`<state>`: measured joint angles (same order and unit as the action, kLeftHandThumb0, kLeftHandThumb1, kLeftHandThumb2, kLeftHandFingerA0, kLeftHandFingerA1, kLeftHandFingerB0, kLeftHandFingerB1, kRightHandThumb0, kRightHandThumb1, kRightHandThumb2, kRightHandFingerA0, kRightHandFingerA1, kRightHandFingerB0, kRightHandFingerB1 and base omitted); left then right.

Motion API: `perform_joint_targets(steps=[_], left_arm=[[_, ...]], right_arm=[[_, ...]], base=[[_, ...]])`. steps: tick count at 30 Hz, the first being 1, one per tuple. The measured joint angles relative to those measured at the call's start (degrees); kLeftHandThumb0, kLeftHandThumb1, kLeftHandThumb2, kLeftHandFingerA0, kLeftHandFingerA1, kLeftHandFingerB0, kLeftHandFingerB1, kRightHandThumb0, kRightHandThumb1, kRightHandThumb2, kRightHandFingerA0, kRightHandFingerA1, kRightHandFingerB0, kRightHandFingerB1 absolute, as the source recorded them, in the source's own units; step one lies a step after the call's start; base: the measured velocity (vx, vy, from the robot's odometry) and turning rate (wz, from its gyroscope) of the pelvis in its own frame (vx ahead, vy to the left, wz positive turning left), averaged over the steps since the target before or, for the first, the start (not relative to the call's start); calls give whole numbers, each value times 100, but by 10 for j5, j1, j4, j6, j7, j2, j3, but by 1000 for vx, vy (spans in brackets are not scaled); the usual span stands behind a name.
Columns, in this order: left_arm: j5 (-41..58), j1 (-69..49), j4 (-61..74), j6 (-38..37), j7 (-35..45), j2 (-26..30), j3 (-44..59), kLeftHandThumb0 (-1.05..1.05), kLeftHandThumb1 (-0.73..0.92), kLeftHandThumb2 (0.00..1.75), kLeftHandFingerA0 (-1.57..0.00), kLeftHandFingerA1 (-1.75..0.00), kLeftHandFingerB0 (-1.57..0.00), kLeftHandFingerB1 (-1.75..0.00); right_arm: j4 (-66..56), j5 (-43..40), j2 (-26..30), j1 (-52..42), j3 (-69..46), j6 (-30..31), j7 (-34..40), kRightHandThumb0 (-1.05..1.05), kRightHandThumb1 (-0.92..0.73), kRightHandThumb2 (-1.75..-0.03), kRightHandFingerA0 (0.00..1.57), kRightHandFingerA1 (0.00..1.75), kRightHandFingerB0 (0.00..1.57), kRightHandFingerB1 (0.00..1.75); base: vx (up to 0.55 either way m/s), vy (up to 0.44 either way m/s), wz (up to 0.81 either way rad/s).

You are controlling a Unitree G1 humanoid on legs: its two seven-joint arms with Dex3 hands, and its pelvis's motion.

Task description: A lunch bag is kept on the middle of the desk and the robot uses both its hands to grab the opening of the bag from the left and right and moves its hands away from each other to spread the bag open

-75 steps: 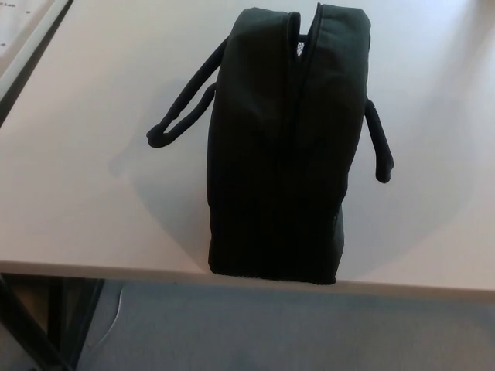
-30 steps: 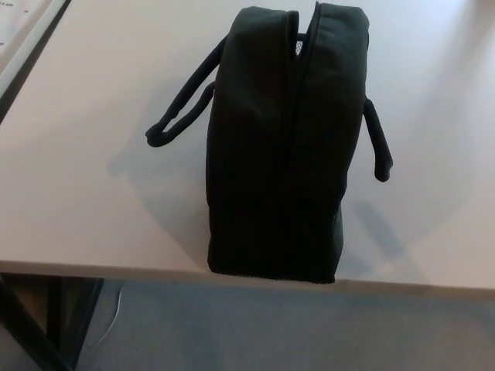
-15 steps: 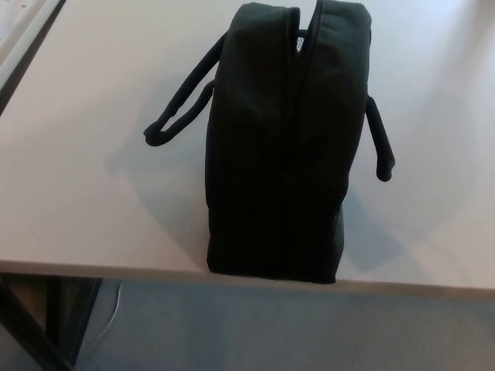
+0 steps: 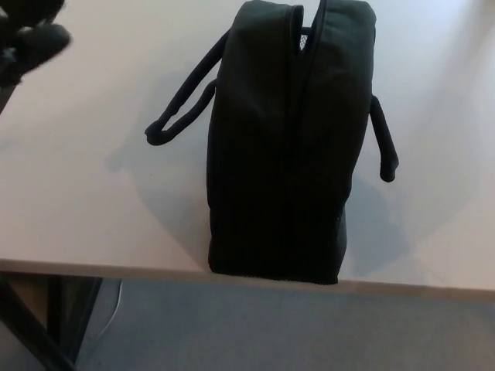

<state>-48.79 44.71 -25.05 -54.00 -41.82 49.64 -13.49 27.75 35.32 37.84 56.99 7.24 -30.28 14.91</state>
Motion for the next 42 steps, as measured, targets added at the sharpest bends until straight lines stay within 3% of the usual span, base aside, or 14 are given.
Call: perform_joint_targets(steps=[1, 3, 4, 5, 8, 9, 12, 13, 21, 23, 24, 29, 31, 42], left_arm=[[-6, 8, 0, -2, 0, -4, -12, -6, 33, 83, -29, -55, -8, -48], [-21, 23, -1, -5, 0, -13, -36, -1, 34, 85, -29, -55, -8, -48], [-33, 35, 0, -7, -1, -22, -56, -1, 34, 85, -29, -55, -8, -48], [-43, 43, 0, -9, -2, -27, -72, -1, 52, 57, -40, -35, -16, -32], [-68, 61, 1, -12, -3, -42, -108, -2, 52, 58, -38, -34, -10, -32], [-78, 68, 2, -13, -4, -48, -124, -6, 33, 83, -27, -54, -3, -47], [-107, 89, 3, -16, -7, -69, -165, -6, 33, 83, -29, -55, -6, -48], [-112, 92, 3, -16, -8, -72, -172, -4, 50, 57, -40, -35, -14, -32], [-181, 119, -1, -26, -24, -96, -249, 1, 49, 58, -40, -36, -14, -32], [-195, 120, -7, -28, -33, -97, -260, 1, 50, 58, -39, -35, -14, -32], [-198, 120, -9, -29, -36, -97, -262, -1, 33, 84, -28, -55, -5, -48], [-212, 119, -24, -31, -58, -97, -267, -4, 34, 83, -28, -54, -4, -47], [-219, 119, -32, -31, -69, -101, -273, -2, 33, 82, -27, -54, -2, -46], [-240, 124, -57, -29, -91, -112, -281, -4, 32, 81, -27, -54, -2, -47]], right_arm=[[15, 3, -2, 16, 10, 0, -3, -34, -43, -62, 39, 41, 38, 39], [48, 9, -6, 46, 29, 1, -8, -33, -43, -61, 39, 41, 38, 39], [74, 15, -11, 69, 45, 2, -12, -33, -43, -61, 39, 41, 38, 39], [94, 20, -15, 85, 58, 2, -15, -34, -43, -61, 39, 41, 37, 39], [139, 31, -24, 119, 88, 3, -22, -33, -45, -62, 38, 40, 35, 38], [159, 35, -30, 133, 102, 3, -25, -34, -44, -62, 38, 41, 36, 38], [206, 45, -48, 161, 133, 2, -32, -37, -43, -63, 36, 41, 35, 39], [213, 48, -51, 165, 139, 2, -32, -37, -44, -63, 37, 42, 36, 39], [265, 85, -71, 179, 223, -12, -34, -39, -46, -65, 33, 40, 31, 38], [262, 97, -70, 174, 243, -17, -36, -38, -47, -65, 35, 40, 33, 38], [259, 100, -69, 172, 248, -18, -38, -38, -47, -64, 34, 39, 32, 38], [216, 120, -59, 131, 274, -32, -43, -27, -49, -55, 37, 34, 31, 31], [186, 126, -52, 110, 280, -37, -49, -42, -42, -65, 34, 41, 27, 38], [59, 147, -19, 54, 278, -53, -65, -43, -41, -65, 33, 41, 29, 39]], base=[[0, 0, 0], [0, 0, 0], [0, 0, 0], [0, 0, 0], [0, 0, 0], [0, 0, 0], [0, 0, 0], [0, 0, 0], [0, 0, 0], [0, 0, 0], [0, 0, 0], [0, 0, 0], [0, 0, 0], [0, 0, 0]])
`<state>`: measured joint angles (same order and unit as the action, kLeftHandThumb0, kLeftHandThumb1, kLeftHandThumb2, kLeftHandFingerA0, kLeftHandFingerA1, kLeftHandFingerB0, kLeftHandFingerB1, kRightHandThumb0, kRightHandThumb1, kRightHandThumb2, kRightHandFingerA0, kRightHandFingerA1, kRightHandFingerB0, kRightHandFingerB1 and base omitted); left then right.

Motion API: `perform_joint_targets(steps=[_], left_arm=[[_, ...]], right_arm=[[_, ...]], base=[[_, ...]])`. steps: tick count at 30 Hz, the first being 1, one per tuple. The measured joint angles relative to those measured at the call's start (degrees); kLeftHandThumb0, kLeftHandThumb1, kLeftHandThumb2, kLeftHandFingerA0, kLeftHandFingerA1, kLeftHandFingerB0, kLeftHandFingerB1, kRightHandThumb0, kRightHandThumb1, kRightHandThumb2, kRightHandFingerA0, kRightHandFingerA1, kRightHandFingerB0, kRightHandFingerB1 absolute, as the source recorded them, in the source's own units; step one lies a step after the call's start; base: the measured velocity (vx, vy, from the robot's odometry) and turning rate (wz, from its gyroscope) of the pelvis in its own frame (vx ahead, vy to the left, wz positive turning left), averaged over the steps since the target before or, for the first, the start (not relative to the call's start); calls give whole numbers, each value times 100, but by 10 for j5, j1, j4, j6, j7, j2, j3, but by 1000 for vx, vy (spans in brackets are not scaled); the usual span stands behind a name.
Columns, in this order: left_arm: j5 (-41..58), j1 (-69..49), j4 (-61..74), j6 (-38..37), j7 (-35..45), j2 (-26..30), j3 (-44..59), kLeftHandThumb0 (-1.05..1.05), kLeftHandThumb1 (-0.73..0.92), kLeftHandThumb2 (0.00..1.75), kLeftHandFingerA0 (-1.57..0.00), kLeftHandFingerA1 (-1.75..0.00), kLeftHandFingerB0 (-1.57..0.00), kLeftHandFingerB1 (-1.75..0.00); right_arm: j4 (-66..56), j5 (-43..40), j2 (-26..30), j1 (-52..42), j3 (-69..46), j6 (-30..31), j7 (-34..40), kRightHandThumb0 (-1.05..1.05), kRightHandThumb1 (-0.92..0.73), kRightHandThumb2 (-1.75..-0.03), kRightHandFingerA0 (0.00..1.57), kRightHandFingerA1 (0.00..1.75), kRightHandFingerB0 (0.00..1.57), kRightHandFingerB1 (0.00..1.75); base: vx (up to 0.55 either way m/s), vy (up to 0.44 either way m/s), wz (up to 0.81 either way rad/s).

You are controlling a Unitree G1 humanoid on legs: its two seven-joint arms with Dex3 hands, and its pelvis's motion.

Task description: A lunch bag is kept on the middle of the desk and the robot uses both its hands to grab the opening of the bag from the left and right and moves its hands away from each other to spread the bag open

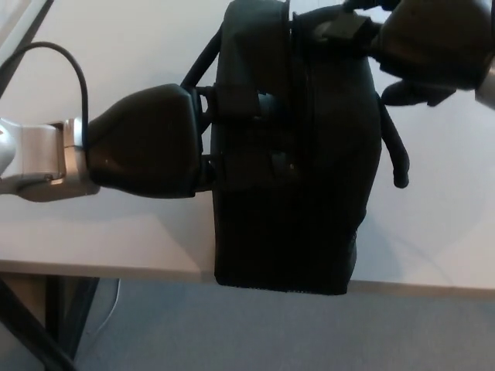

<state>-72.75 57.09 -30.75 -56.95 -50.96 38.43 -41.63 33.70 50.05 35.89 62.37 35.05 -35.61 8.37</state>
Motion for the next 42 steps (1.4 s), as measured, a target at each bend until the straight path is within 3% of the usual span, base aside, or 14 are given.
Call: perform_joint_targets(steps=[1, 10, 12, 13, 14, 15, 16, 23, 28, 29, 34, 38, 39, 42], left_arm=[[-2, 1, -1, 0, -1, 0, -1, -8, 46, 53, -41, -33, -16, -30], [-12, 13, -23, 1, -17, -2, -3, -5, 46, 54, -36, -33, -13, -30], [-13, 15, -29, 1, -20, -2, -3, -8, 46, 54, -51, -37, -40, -34], [-12, 16, -32, 1, -23, -3, -3, -19, 49, 55, -92, -73, -91, -54], [-12, 16, -36, 1, -26, -5, -3, -19, 49, 55, -92, -73, -91, -54], [-11, 16, -37, 1, -26, -5, -3, -20, 52, 55, -92, -122, -103, -62], [-6, 16, -44, 0, -28, -10, 1, -15, 56, 59, -107, -98, -101, -69], [6, 15, -79, 0, -39, -26, 7, -11, 43, 81, -107, -77, -99, -71], [17, 10, -89, 0, -39, -24, 12, -14, 38, 89, -103, -90, -95, -70], [19, 7, -90, 0, -39, -23, 14, -14, 34, 94, -98, -110, -88, -91], [22, 2, -114, 0, -47, -24, 15, -8, 31, 95, -85, -149, -74, -129], [35, -6, -146, -3, -56, -35, 21, -4, 35, 91, -82, -149, -66, -130], [44, -14, -154, -6, -56, -38, 27, -8, 38, 89, -82, -141, -70, -121], [64, -37, -159, -10, -57, -42, 43, -10, 38, 92, -81, -141, -76, -118]], right_arm=[[-5, 0, 1, -3, -1, 0, -1, -43, -41, -65, 33, 41, 29, 39], [-14, 3, 0, -14, -15, -5, -5, -41, -45, -66, 34, 41, 31, 39], [-14, 4, -2, -14, -17, -5, -6, -44, -44, -67, 37, 42, 33, 40], [-14, 6, -3, -14, -17, -5, -6, -32, -51, -56, 68, 42, 58, 40], [-14, 7, -4, -14, -17, -5, -5, -32, -51, -56, 68, 42, 58, 40], [-14, 7, -5, -14, -18, -5, -5, -30, -54, -56, 84, 59, 83, 50], [-10, 8, -10, -14, -19, -7, 1, -33, -54, -58, 84, 95, 86, 58], [15, 33, -23, -14, -12, -25, 76, -40, -59, -58, 86, 89, 82, 57], [19, 40, -27, -15, -12, -33, 102, -35, -58, -57, 81, 97, 80, 64], [19, 40, -28, -15, -12, -35, 105, -36, -58, -57, 81, 96, 79, 65], [18, 40, -32, -21, -14, -39, 116, -36, -59, -58, 83, 87, 81, 63], [17, 36, -35, -37, -25, -39, 122, -35, -52, -56, 86, 82, 87, 59], [18, 33, -40, -46, -32, -39, 127, -35, -52, -56, 83, 99, 86, 60], [18, 25, -51, -69, -49, -37, 140, -36, -55, -57, 79, 106, 83, 63]], base=[[0, 0, 0], [0, 0, 0], [0, 0, 0], [0, 0, 0], [0, 0, 0], [0, 0, 0], [0, 0, 0], [0, 0, 0], [0, 0, 0], [0, 0, 0], [0, 0, 0], [0, 0, 0], [0, 0, 0], [0, 0, 0]])
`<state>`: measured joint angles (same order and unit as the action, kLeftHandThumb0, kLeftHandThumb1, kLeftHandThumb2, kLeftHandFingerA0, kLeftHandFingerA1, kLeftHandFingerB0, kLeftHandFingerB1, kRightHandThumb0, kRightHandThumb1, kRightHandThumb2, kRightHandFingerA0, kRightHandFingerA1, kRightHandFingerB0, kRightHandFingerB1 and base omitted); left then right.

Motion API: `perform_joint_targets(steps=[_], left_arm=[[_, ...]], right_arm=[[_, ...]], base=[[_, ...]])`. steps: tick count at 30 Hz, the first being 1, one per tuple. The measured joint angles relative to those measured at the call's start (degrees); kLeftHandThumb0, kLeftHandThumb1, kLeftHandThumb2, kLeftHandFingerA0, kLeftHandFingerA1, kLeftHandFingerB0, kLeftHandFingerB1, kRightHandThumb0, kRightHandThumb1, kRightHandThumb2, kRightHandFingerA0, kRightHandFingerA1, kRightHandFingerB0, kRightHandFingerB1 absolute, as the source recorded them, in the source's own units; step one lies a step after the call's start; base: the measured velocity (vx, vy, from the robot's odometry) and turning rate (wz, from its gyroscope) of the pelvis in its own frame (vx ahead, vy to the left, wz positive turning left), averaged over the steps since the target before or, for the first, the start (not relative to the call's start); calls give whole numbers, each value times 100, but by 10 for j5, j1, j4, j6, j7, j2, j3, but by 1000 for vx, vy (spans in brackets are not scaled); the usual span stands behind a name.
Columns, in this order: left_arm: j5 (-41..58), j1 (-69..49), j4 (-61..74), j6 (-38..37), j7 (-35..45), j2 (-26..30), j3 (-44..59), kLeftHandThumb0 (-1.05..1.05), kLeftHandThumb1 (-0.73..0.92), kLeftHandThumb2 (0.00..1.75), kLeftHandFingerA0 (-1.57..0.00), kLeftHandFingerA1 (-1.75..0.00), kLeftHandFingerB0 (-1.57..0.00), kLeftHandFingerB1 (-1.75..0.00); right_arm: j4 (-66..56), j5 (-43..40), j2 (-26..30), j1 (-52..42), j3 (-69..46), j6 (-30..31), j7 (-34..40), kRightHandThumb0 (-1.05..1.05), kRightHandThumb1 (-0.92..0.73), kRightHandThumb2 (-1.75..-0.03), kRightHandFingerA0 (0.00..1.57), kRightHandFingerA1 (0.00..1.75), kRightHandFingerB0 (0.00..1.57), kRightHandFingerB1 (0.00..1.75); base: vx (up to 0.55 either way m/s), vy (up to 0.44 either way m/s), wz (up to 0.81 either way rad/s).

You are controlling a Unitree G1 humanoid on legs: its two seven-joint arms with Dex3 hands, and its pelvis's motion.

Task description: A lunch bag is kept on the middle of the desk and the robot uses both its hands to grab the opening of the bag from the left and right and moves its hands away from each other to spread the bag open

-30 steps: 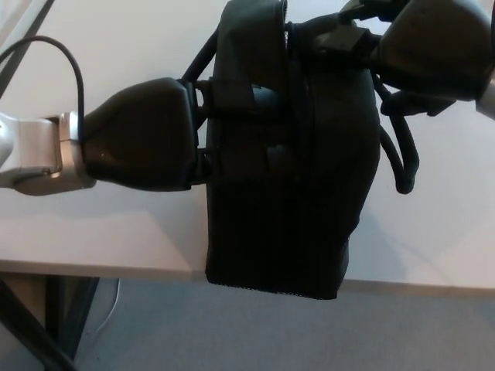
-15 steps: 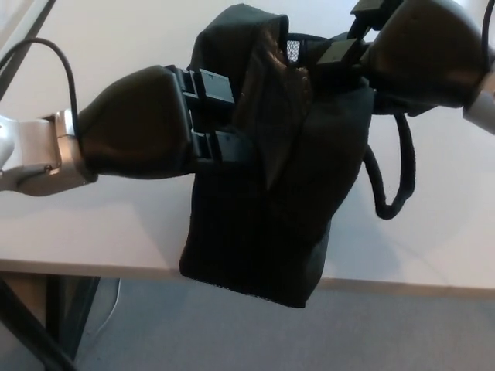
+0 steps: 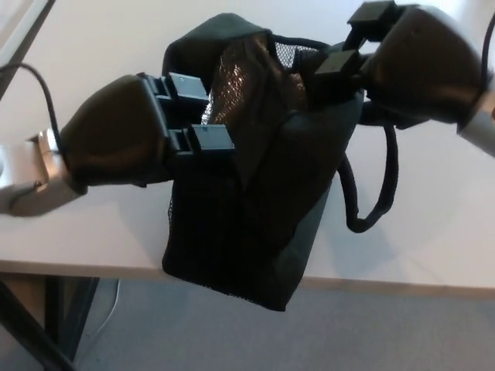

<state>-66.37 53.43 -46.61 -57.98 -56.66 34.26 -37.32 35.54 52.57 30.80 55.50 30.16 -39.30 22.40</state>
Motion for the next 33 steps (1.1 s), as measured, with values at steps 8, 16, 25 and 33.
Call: perform_joint_targets(steps=[8, 16, 25, 33], left_arm=[[81, -113, -7, -26, -2, 0, 82, 9, 30, 110, -82, -146, -77, -123], [140, -194, -42, -72, -6, -2, 156, -2, 39, 98, -77, -144, -69, -121], [175, -240, -60, -122, 2, -15, 198, 1, 43, 91, -84, -124, -74, -112], [183, -237, -50, -126, 20, -27, 214, 1, 45, 94, -76, -138, -73, -118]], right_arm=[[16, -14, -26, -101, -45, 12, 67, -30, -53, -58, 81, 112, 81, 78], [43, -14, -41, -188, -73, 2, 146, -23, -51, -55, 83, 104, 88, 63], [55, -14, -51, -230, -91, -18, 207, -27, -54, -56, 82, 101, 85, 69], [55, -14, -51, -220, -106, -20, 216, -26, -52, -56, 80, 112, 86, 66]], base=[[0, 0, 0], [0, 0, 0], [0, 0, 0], [0, 0, 0]])
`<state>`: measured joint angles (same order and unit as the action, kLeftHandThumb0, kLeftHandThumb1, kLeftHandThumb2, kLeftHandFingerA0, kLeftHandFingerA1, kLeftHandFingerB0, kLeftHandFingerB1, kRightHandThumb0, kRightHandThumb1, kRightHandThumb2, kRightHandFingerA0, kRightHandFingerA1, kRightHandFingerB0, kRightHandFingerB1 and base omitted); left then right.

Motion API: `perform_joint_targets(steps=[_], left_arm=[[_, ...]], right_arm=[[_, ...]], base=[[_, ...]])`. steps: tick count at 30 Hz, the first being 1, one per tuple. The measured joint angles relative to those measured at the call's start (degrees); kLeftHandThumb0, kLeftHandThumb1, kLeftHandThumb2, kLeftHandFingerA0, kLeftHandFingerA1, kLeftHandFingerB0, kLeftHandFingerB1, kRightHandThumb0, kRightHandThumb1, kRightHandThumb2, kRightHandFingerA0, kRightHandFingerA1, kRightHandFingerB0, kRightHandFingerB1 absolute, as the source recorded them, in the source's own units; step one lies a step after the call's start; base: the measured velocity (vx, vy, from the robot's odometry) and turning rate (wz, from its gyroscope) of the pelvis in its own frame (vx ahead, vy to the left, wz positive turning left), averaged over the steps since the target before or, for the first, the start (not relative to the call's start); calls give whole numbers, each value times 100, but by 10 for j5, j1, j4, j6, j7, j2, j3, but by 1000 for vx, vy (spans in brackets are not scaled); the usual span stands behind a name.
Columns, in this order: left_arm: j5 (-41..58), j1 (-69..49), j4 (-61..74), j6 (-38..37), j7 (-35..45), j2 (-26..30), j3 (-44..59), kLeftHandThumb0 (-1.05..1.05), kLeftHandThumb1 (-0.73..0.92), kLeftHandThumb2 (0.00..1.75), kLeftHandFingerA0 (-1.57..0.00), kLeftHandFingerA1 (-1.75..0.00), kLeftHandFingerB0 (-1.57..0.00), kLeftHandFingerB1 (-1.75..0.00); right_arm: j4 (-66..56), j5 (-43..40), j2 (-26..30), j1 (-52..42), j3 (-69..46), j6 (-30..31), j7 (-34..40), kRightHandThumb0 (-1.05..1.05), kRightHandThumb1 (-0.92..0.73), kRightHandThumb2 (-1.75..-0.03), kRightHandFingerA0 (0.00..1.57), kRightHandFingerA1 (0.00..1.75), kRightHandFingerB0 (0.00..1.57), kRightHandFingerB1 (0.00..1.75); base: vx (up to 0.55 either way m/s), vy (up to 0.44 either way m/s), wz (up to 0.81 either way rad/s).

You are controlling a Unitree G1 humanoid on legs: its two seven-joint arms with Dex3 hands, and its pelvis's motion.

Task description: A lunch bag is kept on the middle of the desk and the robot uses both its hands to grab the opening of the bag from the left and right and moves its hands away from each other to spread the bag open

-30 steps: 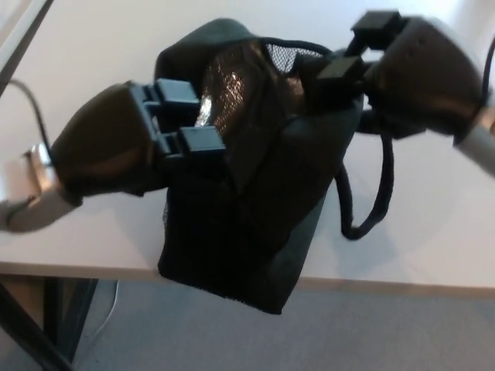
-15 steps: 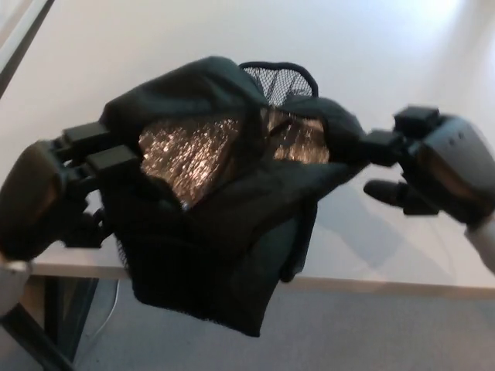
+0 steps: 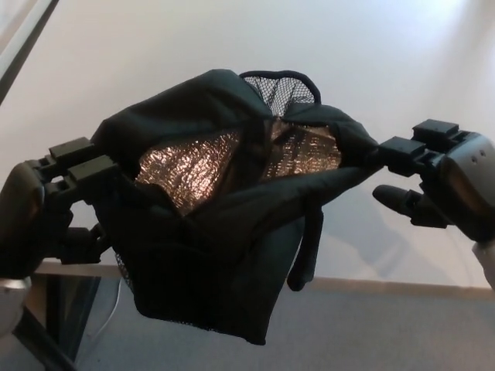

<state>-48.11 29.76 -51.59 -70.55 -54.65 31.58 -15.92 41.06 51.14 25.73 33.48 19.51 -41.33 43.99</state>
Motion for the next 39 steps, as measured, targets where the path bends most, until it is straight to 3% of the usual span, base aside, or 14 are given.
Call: perform_joint_targets(steps=[11, 14, 16, 21, 22, 23, 27, 28, 29, 30, 32, 37, 38, 39], left_arm=[[9, 22, 2, -1, 36, -2, 22, 4, 31, 109, -80, -142, -75, -114], [9, 43, 31, 6, 54, 4, 24, 9, 38, 101, -77, -128, -74, -109], [9, 56, 52, 12, 63, 5, 26, 4, 52, 85, -76, -78, -66, -114], [-3, 105, 117, 35, 92, 7, 27, 6, 42, 89, -73, -80, -73, -126], [-9, 119, 128, 39, 95, 8, 25, 3, 47, 78, -63, -69, -76, -109], [-16, 132, 136, 44, 96, 10, 24, 2, 51, 68, -48, -45, -60, -45], [-44, 166, 145, 63, 86, 10, 12, 6, 53, 70, -28, -34, -19, -32], [-52, 172, 145, 69, 79, 10, 8, 7, 37, 92, -12, -48, -2, -46], [-61, 181, 145, 75, 71, 10, 4, 10, 47, 72, -26, -32, -9, -33], [-70, 190, 145, 82, 62, 10, 0, 10, 37, 93, -15, -50, 0, -46], [-82, 202, 145, 93, 49, 10, -6, 10, 44, 76, -25, -37, -5, -26], [-118, 224, 145, 129, 0, 9, -24, 5, 50, 76, -20, -40, -1, -21], [-122, 224, 145, 133, -6, 9, -27, 6, 49, 76, -19, -38, -3, -22], [-130, 224, 146, 142, -17, 9, -32, 7, 50, 73, -20, -35, -6, -23]], right_arm=[[0, 0, 1, 21, -6, 0, 0, -27, -51, -56, 86, 99, 88, 60], [-6, -8, 5, 42, -13, 0, -18, -27, -51, -56, 86, 95, 86, 65], [-10, -17, 6, 57, -18, 0, -29, -29, -52, -56, 79, 105, 86, 65], [-29, -30, 11, 116, -27, 2, -61, -29, -49, -55, 87, 88, 89, 60], [-33, -34, 12, 130, -30, 3, -68, -37, -40, -66, 83, 59, 65, 52], [-38, -38, 13, 142, -34, 5, -75, -50, -37, -62, 40, 44, 16, 34], [-69, -46, 15, 170, -43, 25, -115, -48, -35, -60, 36, 42, 14, 32], [-74, -48, 15, 176, -45, 30, -125, -44, -35, -60, 37, 42, 14, 32], [-77, -50, 15, 183, -47, 35, -136, -42, -38, -60, 39, 43, 19, 33], [-78, -53, 15, 190, -48, 41, -146, -41, -38, -60, 42, 44, 19, 33], [-77, -57, 15, 202, -50, 48, -159, -32, -43, -53, 48, 40, 24, 30], [-69, -70, 15, 230, -64, 65, -188, -33, -42, -53, 49, 39, 25, 29], [-69, -72, 15, 231, -65, 67, -191, -24, -28, -79, 41, 59, 11, 47], [-69, -74, 15, 232, -65, 72, -197, -23, -27, -79, 42, 59, 11, 47]], base=[[0, 0, 0], [0, 0, 0], [0, 0, 0], [0, 0, 0], [0, 0, 0], [0, 0, 0], [0, 0, 0], [0, 0, 0], [0, 0, 0], [0, 0, 0], [0, 0, 0], [0, 0, 0], [0, 0, 0], [0, 0, 0]])
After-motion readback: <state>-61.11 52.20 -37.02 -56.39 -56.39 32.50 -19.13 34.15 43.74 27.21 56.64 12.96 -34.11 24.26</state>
